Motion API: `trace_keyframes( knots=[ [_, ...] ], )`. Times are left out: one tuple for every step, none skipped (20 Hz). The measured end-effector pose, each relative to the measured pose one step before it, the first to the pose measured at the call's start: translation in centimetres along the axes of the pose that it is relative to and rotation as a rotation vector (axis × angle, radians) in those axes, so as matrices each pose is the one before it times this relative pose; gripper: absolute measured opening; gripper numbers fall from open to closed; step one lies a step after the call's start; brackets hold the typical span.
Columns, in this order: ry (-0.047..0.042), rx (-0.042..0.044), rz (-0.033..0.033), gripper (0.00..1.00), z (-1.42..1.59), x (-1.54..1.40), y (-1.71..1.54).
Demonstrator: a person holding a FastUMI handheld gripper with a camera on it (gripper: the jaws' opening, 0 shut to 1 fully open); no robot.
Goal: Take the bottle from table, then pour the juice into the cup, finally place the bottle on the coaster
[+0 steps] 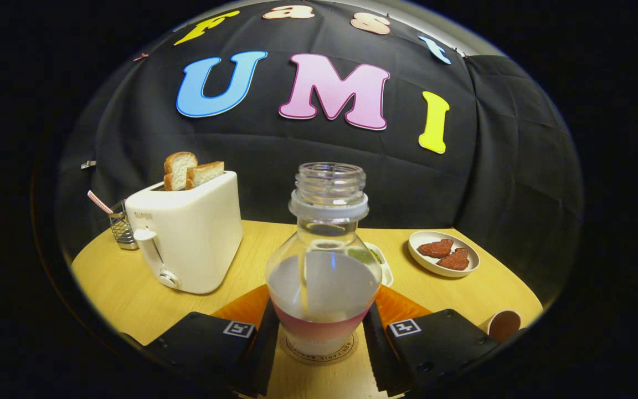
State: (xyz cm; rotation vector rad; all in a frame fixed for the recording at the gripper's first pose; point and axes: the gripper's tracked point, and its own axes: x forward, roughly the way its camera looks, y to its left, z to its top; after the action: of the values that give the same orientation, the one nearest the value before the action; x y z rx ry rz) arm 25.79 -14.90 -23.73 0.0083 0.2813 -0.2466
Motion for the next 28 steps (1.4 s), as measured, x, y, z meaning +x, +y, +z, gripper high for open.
trace_keyframes(
  knots=[
    [0.00901, 0.00542, -0.00315, 0.73, -0.253, 0.283, -0.013],
    [0.01142, 0.01482, -0.00142, 0.74, -0.319, 0.190, -0.028],
    [0.00965, 0.01096, 0.00073, 0.74, -0.309, 0.210, 0.008],
    [0.00280, 0.00268, 0.00008, 0.75, -0.008, -0.010, -0.072],
    [-0.00522, 0.00297, 0.00207, 0.76, 0.190, 0.133, -0.032],
    [-0.00229, -0.00105, -0.01024, 0.76, 0.139, -0.026, -0.263],
    [-0.00039, 0.00027, -0.02150, 0.78, 0.143, -0.055, -0.473],
    [-0.00006, 0.00184, -0.00304, 0.79, 0.050, -0.082, -0.127],
    [-0.00344, -0.00270, 0.00102, 0.82, 0.101, -0.010, 0.311],
    [0.00385, 0.00004, 0.00571, 0.87, 0.070, -0.208, 0.065],
    [0.00954, 0.00467, 0.00342, 0.97, -0.281, 0.047, 0.071],
    [0.01906, 0.00946, -0.00336, 0.99, -0.270, -0.343, -0.055],
    [0.01833, 0.01531, -0.00591, 0.97, -0.385, -0.324, -0.132],
    [0.00910, 0.00558, 0.00356, 0.97, -0.120, -0.259, 0.065],
    [0.00457, -0.00688, -0.00509, 0.97, 0.052, -0.288, -0.101],
    [-0.00037, -0.00908, -0.00626, 0.97, 0.147, -0.551, -0.256],
    [-0.00105, -0.00522, 0.00030, 0.97, 0.194, -0.515, -0.036],
    [0.00227, -0.00535, -0.00287, 0.97, 0.072, -0.575, -0.155],
    [0.00518, -0.00607, -0.00491, 0.97, -0.053, -0.602, -0.121],
    [0.00446, -0.00347, 0.00053, 0.97, -0.047, -0.519, -0.093],
    [0.00558, 0.00055, 0.00336, 0.97, -0.081, -0.613, 0.093],
    [0.00798, -0.00120, 0.00453, 0.97, -0.169, -0.714, 0.040],
    [0.00852, 0.00028, 0.00600, 0.97, -0.143, -0.950, 0.001],
    [0.00098, -0.00033, 0.00818, 0.97, 0.042, -1.109, 0.073],
    [-0.01147, -0.00482, 0.00852, 0.97, 0.380, -1.368, -0.001],
    [-0.01463, -0.00739, 0.00855, 0.97, 0.602, -1.528, -0.056],
    [-0.01650, -0.00269, 0.01078, 0.97, 0.748, -1.673, 0.003],
    [-0.02315, 0.00472, 0.01686, 0.97, 0.875, -1.709, 0.131]
  ],
)
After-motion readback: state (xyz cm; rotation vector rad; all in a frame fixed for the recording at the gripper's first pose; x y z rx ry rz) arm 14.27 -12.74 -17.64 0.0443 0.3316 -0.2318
